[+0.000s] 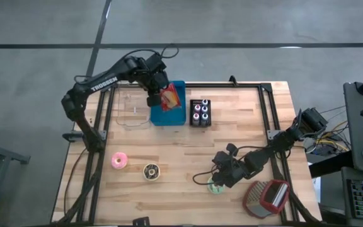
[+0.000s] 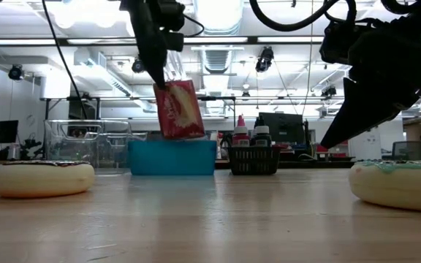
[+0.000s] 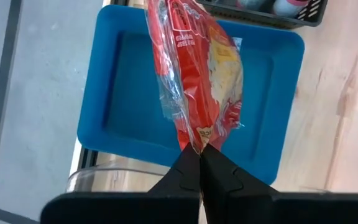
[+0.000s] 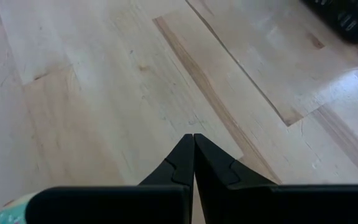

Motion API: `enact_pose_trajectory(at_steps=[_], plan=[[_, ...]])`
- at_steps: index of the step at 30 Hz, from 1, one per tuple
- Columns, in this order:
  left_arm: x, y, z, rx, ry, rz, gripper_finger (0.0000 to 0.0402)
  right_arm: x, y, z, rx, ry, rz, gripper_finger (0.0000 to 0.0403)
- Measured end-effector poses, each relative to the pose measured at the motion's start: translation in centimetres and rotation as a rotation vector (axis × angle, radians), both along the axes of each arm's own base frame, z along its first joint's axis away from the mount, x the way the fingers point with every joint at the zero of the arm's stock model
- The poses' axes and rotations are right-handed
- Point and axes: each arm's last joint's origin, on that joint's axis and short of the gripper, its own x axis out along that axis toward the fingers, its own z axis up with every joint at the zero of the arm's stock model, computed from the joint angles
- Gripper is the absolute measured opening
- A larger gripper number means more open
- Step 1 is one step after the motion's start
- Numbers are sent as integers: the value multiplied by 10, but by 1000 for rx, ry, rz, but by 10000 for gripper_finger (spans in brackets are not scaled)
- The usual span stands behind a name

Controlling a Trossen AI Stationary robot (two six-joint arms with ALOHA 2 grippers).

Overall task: Pick & Place Food Item
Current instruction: Put the popcorn bag into the blue bin

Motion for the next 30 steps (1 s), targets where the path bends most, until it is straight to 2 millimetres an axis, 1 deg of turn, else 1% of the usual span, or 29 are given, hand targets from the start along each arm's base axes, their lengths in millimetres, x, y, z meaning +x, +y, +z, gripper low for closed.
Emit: enact_pose_trajectory(at_steps=[4,10,16,23,30], plan=[[1,2,-14,-5,8,-20,0,0,0,0,1,-1,0,8],[-6,6,-31,-43,50,0,0,0,0,0,0,-1,0,8],[-7,10,-47,-129,-6,-9,0,0,0,0,-1,0,-1,8],[-6,11,-68,-141,-24,-11,0,0,0,0,0,-1,-3,8],[-10,12,-83,-168,-21,9,0,0,0,-1,0,-1,-4,8]])
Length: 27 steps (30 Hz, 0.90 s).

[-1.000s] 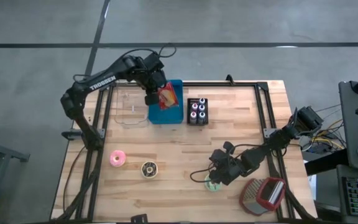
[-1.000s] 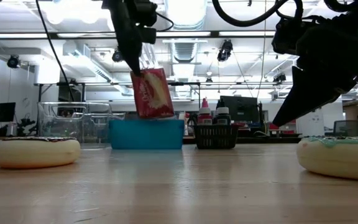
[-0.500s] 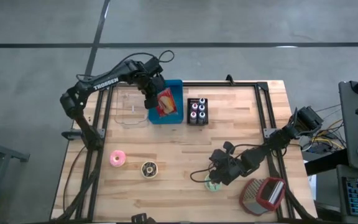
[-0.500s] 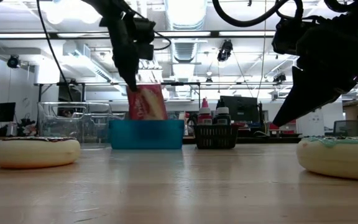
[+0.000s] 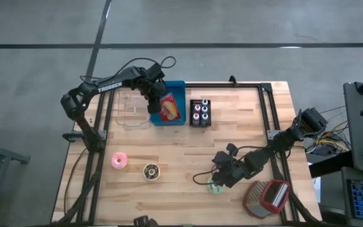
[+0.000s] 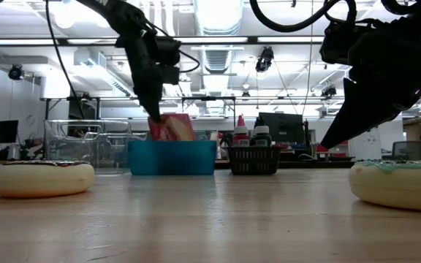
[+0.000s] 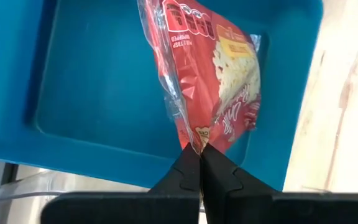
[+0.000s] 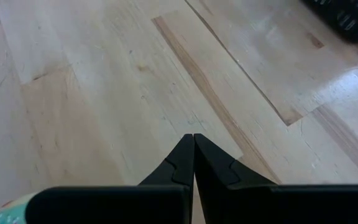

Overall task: Pick & Place Food Item
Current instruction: Put the popcorn bag into the blue bin

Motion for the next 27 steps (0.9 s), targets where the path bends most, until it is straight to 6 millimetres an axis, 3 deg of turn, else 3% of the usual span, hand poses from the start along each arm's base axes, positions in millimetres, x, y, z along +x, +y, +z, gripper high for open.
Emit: enact_pose_trajectory(at_steps=[8,18,27], plan=[[3,5,-2,33,-44,21,2,0,0,0,1,-2,0,8],[5,6,-2,79,-65,-54,33,0,0,0,2,-3,0,8],[4,8,-17,137,-60,-41,63,1,1,-6,-7,12,0,8]])
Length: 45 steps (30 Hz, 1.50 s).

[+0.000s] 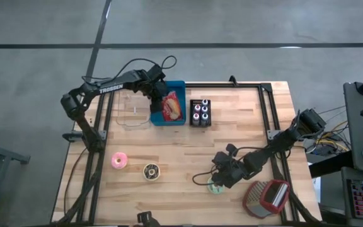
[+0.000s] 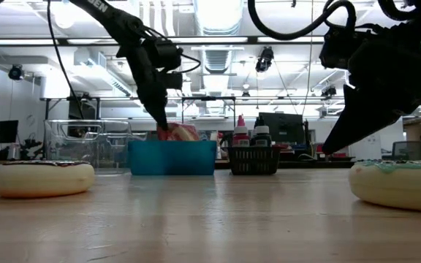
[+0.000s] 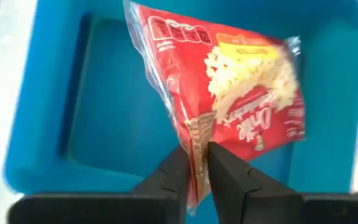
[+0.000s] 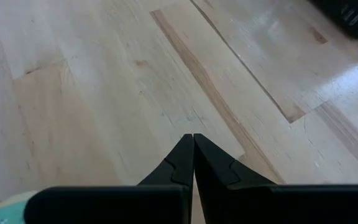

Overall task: Pick & Place Food Item
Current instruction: Put the popcorn bag into the blue bin, then put the green donut into the transparent bin

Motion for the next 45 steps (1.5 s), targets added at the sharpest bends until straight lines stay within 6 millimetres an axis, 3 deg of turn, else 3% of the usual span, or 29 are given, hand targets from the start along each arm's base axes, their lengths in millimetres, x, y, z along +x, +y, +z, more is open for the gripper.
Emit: enact_pose_trajectory(at_steps=[16,33,45], plan=[[1,2,4,51,13,49,153,1,1,0,5,-9,0,8],[2,3,10,51,-4,71,161,2,1,1,16,-27,3,8],[1,-4,53,9,-25,134,161,9,5,46,-57,-105,173,8]])
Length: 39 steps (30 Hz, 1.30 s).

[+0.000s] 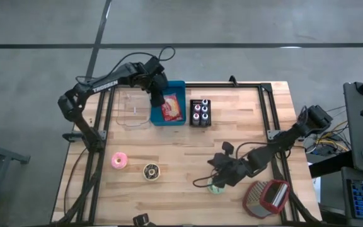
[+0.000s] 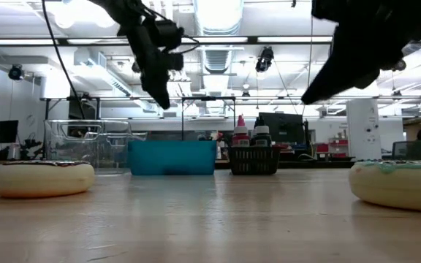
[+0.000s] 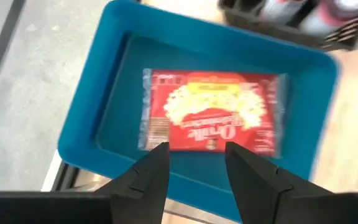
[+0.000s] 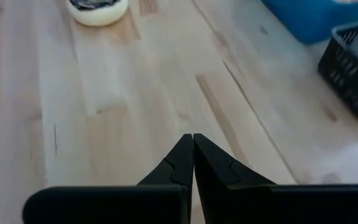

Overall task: Pick & Place Food Item
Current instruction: Put the green donut into the transparent bin

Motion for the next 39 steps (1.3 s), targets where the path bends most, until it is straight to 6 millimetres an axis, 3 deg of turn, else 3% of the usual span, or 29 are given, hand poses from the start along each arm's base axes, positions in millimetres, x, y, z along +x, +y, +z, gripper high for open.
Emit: enact_pose_trajectory(at_steps=[12,24,30,39], plan=[[-32,-48,62,-65,-183,137,161,-9,-6,28,21,-73,27,8],[-72,-121,108,-178,-326,8,161,-10,-6,32,-38,-78,73,8],[-73,-154,102,-198,-330,-136,161,-12,-9,51,-195,-146,173,8],[-60,-190,64,-256,-258,-239,161,-24,-17,85,-285,-246,273,8]])
